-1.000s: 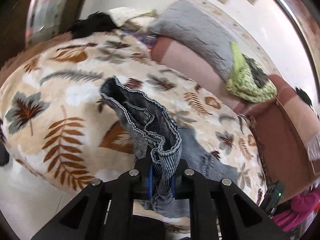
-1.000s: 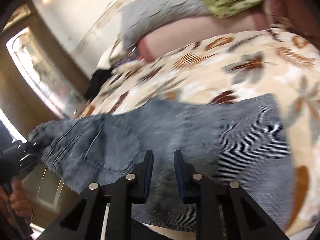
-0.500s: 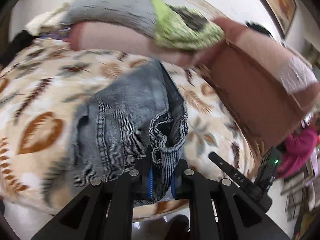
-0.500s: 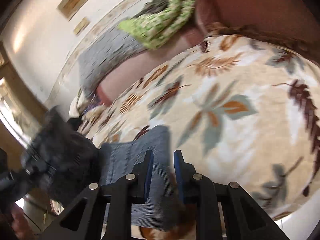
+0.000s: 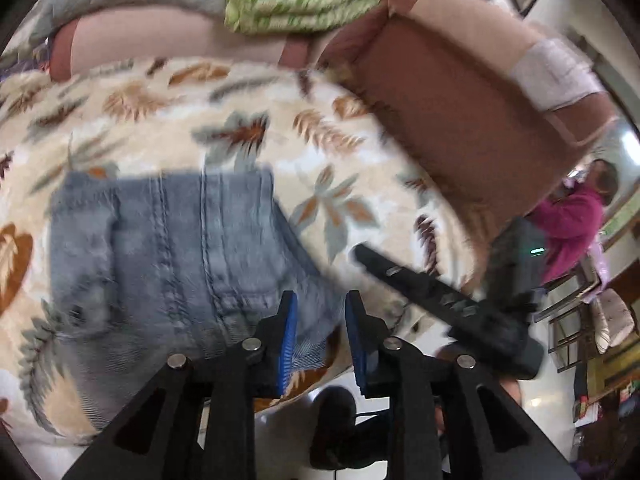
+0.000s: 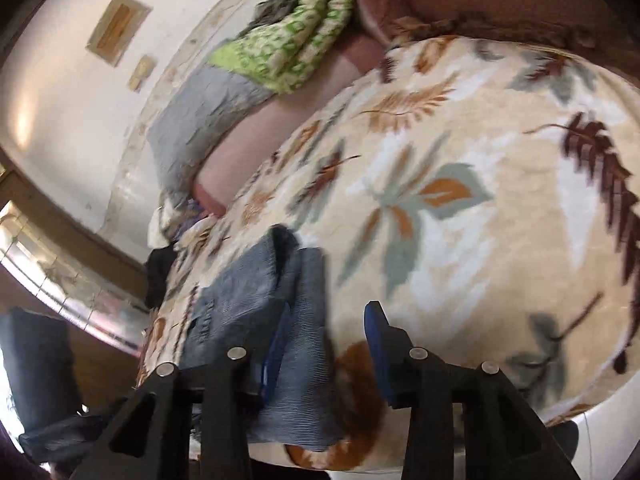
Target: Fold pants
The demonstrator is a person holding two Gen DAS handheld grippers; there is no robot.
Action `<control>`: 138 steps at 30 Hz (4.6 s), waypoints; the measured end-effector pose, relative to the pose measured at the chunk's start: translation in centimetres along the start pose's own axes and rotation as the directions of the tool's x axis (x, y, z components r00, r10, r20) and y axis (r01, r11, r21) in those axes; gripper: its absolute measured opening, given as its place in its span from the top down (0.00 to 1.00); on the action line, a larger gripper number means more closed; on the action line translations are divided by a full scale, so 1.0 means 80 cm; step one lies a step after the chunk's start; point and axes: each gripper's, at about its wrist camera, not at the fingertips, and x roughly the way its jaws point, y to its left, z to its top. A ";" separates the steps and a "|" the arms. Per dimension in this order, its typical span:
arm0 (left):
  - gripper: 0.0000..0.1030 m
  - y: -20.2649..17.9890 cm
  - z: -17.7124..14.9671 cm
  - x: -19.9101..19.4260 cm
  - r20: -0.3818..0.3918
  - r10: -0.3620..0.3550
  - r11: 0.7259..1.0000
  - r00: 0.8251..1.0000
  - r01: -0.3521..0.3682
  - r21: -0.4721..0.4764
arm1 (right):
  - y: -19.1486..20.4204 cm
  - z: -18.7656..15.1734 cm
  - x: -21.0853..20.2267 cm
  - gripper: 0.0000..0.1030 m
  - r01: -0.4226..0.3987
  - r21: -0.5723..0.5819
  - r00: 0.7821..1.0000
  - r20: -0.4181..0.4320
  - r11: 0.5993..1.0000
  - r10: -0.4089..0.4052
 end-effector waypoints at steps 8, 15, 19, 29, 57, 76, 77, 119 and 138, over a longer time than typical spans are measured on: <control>0.61 0.104 -0.008 -0.055 0.066 0.305 0.947 0.950 -0.295 -0.126 | 0.055 -0.020 0.017 0.43 -0.048 -0.141 0.999 0.014 0.989 0.051; 0.61 0.152 -0.046 -0.004 -0.094 0.424 0.890 0.901 -0.434 -0.138 | 0.118 -0.064 0.068 0.73 0.001 -0.387 0.994 -0.097 0.922 -0.042; 0.60 0.152 -0.065 0.021 -0.102 0.462 0.880 0.881 -0.470 -0.069 | 0.114 -0.091 0.099 0.74 0.074 -0.476 0.969 -0.174 0.876 -0.176; 0.46 0.158 0.011 -0.029 0.013 0.464 0.881 0.886 -0.461 -0.105 | 0.123 -0.026 0.069 0.71 0.010 -0.383 0.991 -0.120 0.924 -0.060; 0.23 0.128 -0.026 -0.013 -0.025 0.597 0.800 0.802 -0.597 -0.054 | 0.131 -0.042 0.084 0.64 -0.001 -0.498 0.985 -0.152 0.867 -0.086; 0.08 0.102 -0.063 -0.036 0.077 0.676 0.735 0.733 -0.678 -0.001 | 0.140 -0.109 0.029 0.63 0.138 -0.556 0.979 -0.046 0.819 -0.196; 0.08 0.096 -0.061 -0.044 0.097 0.674 0.736 0.732 -0.677 -0.005 | 0.146 -0.107 0.017 0.63 0.129 -0.547 0.985 -0.029 0.827 -0.173; 0.08 0.055 -0.046 -0.246 0.392 0.730 0.664 0.560 -0.718 -0.210 | 0.338 -0.094 -0.088 0.35 0.353 -0.652 0.935 0.215 0.671 -0.283; 0.08 0.108 -0.069 -0.180 0.208 0.786 0.608 0.582 -0.788 -0.094 | 0.259 -0.114 -0.030 0.32 0.254 -0.646 0.957 0.064 0.720 -0.281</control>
